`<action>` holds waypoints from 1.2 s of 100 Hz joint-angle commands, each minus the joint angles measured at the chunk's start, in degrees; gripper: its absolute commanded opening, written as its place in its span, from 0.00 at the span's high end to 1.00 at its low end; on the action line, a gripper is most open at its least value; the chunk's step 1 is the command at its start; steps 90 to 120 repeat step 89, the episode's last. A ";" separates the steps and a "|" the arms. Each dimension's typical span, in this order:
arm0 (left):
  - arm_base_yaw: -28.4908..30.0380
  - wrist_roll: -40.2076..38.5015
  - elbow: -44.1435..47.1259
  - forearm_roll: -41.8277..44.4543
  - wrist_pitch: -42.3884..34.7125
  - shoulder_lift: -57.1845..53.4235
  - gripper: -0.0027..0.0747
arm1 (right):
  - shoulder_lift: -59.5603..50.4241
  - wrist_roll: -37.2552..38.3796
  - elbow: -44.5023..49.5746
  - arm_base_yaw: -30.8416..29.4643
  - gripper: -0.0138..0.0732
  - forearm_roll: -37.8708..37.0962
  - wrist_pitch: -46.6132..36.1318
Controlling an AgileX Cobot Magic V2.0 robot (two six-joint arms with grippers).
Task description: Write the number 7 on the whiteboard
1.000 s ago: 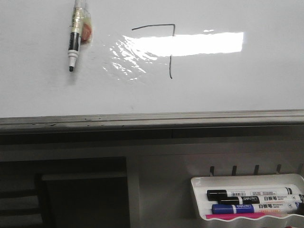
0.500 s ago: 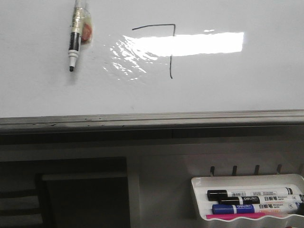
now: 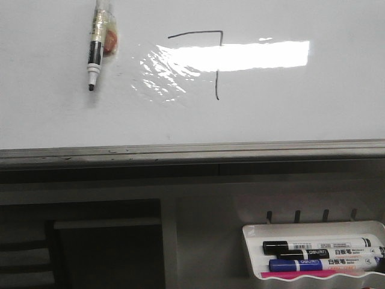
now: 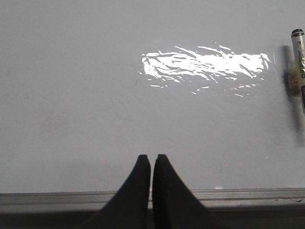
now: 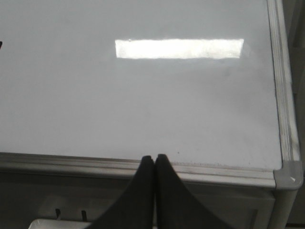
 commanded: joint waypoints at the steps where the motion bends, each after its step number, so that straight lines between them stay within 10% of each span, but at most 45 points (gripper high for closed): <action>1: -0.43 -0.53 2.04 -0.58 -3.97 -1.69 0.99 | -1.64 0.49 1.75 0.41 0.92 -1.21 -3.01; 120: -0.43 -0.53 2.04 -0.58 -3.97 -1.69 0.99 | -1.64 -0.03 1.75 0.41 0.92 -1.81 -6.00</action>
